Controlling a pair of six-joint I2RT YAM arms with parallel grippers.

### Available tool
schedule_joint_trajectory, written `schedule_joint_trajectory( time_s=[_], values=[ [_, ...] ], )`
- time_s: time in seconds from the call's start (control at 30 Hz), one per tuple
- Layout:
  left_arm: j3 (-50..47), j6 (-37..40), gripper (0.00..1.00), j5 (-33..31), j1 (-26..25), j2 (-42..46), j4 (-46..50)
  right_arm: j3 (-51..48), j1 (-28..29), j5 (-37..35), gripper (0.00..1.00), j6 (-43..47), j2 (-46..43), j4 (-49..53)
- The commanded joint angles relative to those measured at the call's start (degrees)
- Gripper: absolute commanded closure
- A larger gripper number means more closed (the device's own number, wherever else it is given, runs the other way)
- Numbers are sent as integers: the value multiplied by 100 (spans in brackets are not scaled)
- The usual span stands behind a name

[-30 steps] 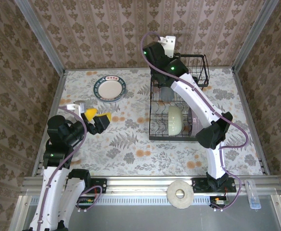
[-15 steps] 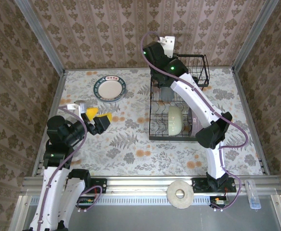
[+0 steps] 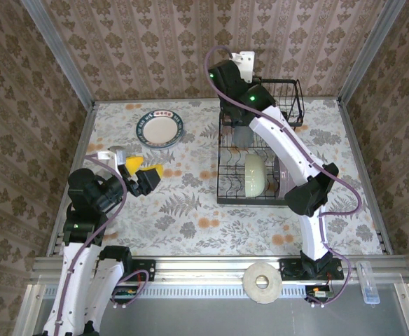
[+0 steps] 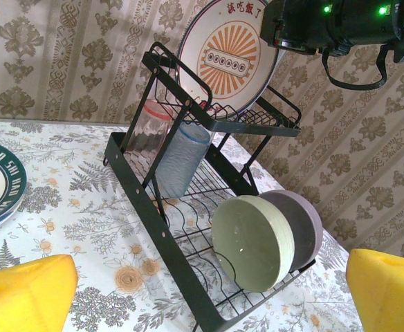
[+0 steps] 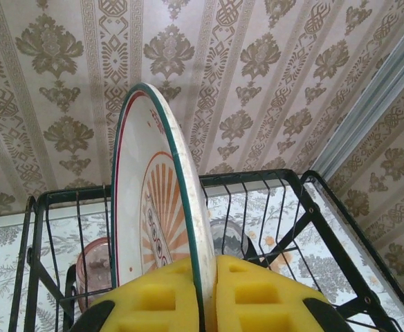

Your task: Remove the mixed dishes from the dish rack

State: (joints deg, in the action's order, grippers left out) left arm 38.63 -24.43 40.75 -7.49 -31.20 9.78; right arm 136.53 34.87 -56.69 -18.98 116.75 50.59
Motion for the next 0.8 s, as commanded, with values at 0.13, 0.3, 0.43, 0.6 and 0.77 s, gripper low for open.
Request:
schedule_joint_trajectory(
  time_s=[0.13, 0.3, 0.43, 0.6, 0.77],
  values=[
    [-40, -47, 0, 66, -34, 70, -143, 304, 28, -350, 100, 282, -187, -316],
    [-31, -35, 0, 39, -34, 67, -108, 265, 28, -596, 100, 497, -256, -459],
    [-32, -22, 0, 21, -34, 66, -99, 234, 28, -690, 100, 640, -321, -531],
    [-31, -27, 0, 15, -34, 62, -89, 103, 28, -687, 100, 756, -458, -664],
    [-31, -14, 0, 0, -34, 54, -81, -14, 21, -692, 100, 850, -598, -720]
  ],
)
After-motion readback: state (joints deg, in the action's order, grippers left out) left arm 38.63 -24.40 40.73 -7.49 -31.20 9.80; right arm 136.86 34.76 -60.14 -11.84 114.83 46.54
